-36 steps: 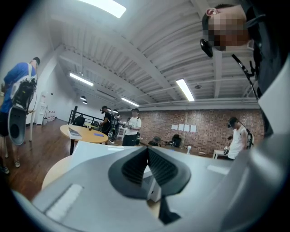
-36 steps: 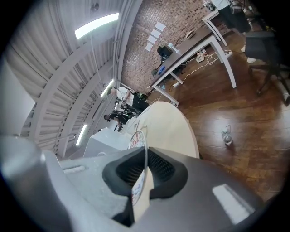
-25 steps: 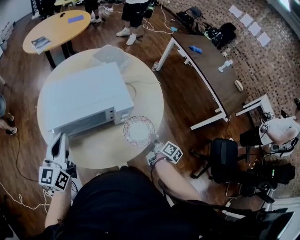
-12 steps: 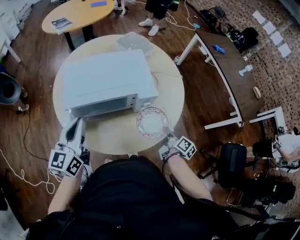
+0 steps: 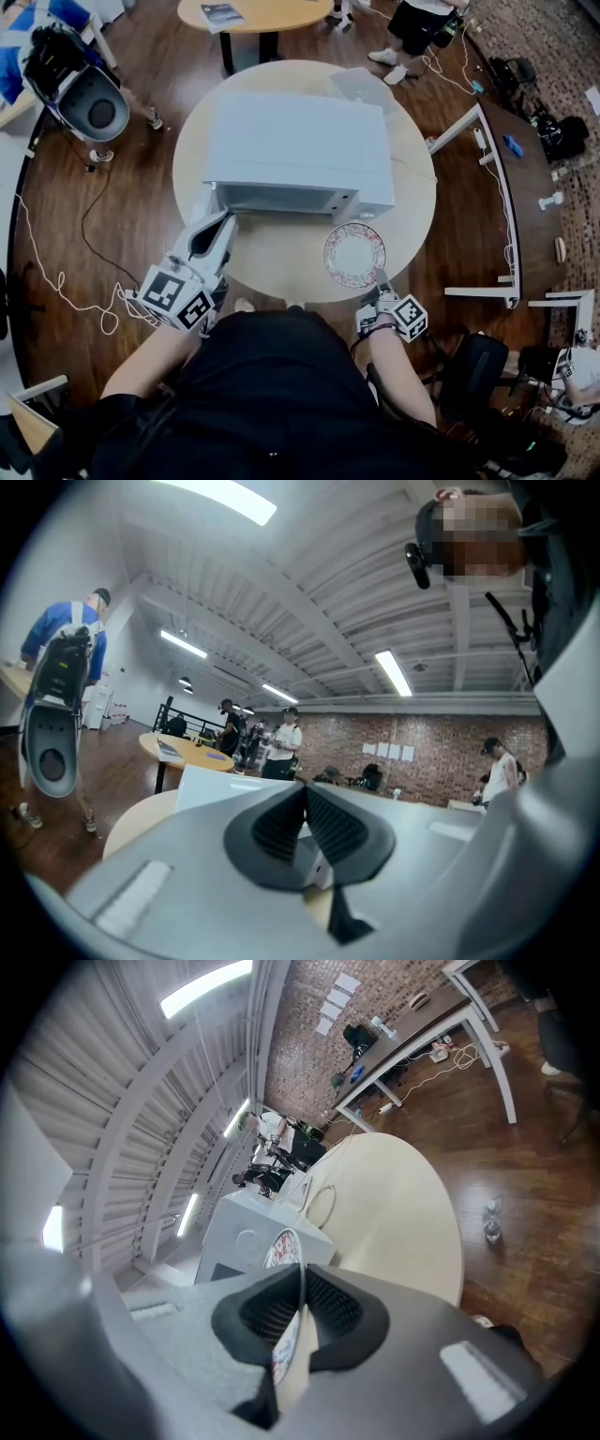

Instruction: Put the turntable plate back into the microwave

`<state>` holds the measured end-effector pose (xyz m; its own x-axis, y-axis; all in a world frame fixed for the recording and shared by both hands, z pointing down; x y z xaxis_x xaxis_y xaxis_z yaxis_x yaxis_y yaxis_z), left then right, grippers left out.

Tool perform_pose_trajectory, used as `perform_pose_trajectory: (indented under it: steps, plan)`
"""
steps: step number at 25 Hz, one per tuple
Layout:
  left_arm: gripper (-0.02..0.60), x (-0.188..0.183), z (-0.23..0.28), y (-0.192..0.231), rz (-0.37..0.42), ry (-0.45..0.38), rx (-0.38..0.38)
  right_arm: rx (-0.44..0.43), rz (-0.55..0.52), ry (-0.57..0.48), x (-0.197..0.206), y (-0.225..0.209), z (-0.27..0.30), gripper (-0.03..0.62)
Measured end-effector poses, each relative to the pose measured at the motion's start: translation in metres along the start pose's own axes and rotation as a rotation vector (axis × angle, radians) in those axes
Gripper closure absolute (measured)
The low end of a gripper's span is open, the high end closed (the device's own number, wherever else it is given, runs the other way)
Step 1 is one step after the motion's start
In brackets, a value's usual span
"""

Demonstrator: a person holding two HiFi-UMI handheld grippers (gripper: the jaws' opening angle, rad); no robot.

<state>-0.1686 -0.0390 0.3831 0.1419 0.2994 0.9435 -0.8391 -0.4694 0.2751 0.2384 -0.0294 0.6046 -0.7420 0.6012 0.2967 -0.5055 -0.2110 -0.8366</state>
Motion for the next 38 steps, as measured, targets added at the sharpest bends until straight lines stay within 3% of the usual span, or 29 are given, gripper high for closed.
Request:
perform_pose_trajectory:
  steps: [9, 17, 30, 38]
  plan:
    - [0.577, 0.004, -0.020, 0.009, -0.029, -0.012, -0.037, -0.021, -0.009, 0.046, 0.016, 0.019, 0.014, 0.574]
    - [0.577, 0.009, -0.029, 0.010, -0.030, 0.003, -0.009, -0.052, -0.027, 0.072, 0.034, 0.038, 0.027, 0.574]
    - [0.577, 0.013, -0.025, -0.009, 0.041, -0.006, 0.088, -0.097, -0.051, 0.083, 0.058, 0.073, 0.040, 0.574]
    - [0.577, 0.007, -0.035, -0.010, 0.071, -0.045, 0.071, -0.132, -0.057, 0.139, 0.087, 0.088, 0.052, 0.574]
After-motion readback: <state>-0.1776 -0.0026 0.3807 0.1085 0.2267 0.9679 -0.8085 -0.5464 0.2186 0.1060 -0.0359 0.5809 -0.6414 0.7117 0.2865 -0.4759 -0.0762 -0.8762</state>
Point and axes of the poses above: the fingertips, and each gripper's own axes: z forward along the fingers, y to its left, x out of its underside, the point moved 3 cm from there along -z, backward along the fingers, and after that the axes turned 9 degrees about y, right-handed, at the moved point
